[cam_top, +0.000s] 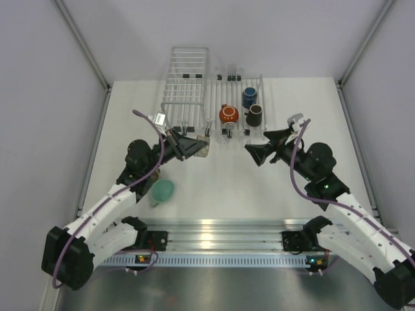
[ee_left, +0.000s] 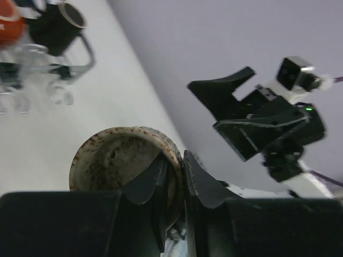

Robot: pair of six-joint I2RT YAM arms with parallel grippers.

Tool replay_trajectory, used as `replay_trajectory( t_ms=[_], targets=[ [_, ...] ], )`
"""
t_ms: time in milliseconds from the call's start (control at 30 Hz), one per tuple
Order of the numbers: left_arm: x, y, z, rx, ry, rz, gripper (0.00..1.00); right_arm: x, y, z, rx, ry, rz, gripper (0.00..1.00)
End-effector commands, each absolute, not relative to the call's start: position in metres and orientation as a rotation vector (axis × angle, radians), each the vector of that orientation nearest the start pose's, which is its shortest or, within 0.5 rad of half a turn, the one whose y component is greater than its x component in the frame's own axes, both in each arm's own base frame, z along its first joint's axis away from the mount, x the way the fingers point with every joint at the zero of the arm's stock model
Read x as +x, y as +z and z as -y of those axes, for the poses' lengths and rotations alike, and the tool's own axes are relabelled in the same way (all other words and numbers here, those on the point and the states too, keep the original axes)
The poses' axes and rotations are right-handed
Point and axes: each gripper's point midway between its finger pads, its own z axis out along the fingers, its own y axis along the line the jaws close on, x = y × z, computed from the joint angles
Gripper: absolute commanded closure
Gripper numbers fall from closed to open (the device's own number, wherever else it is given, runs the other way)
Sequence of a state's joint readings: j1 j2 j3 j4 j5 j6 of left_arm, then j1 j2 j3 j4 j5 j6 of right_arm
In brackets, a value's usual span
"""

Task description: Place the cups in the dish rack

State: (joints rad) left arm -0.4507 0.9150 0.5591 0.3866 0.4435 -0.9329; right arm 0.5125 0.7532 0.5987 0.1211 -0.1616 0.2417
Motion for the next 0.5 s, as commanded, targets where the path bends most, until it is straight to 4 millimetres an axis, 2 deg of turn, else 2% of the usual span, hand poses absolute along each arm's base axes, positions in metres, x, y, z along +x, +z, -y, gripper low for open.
replay_trajectory(
  t_ms=[0, 67, 100, 133, 200, 467],
  targets=[
    [0.197, 0.359, 0.253, 0.181, -1.856, -1.42, 1.0, 0.218, 0.351, -0.223, -0.528, 0.991, -1.209, 0.01],
    [0.186, 0.37, 0.251, 0.152, -1.984, -1.376, 1.0, 0.213, 0.359, -0.231, -0.561, 1.049, -1.17, 0.01],
    [0.18, 0.381, 0.248, 0.186, -2.021, -1.293, 1.0, 0.211, 0.359, -0.236, -0.589, 1.07, -1.168, 0.01],
    [0.176, 0.386, 0.247, 0.156, -2.094, -1.286, 1.0, 0.21, 0.358, -0.241, -0.604, 1.083, -1.168, 0.01],
    [0.175, 0.388, 0.25, 0.139, -2.145, -1.272, 1.0, 0.21, 0.361, -0.25, -0.629, 1.104, -1.158, 0.01],
    [0.174, 0.398, 0.263, 0.157, -2.163, -1.238, 1.0, 0.194, 0.365, -0.282, -0.692, 1.157, -1.134, 0.01]
  ],
)
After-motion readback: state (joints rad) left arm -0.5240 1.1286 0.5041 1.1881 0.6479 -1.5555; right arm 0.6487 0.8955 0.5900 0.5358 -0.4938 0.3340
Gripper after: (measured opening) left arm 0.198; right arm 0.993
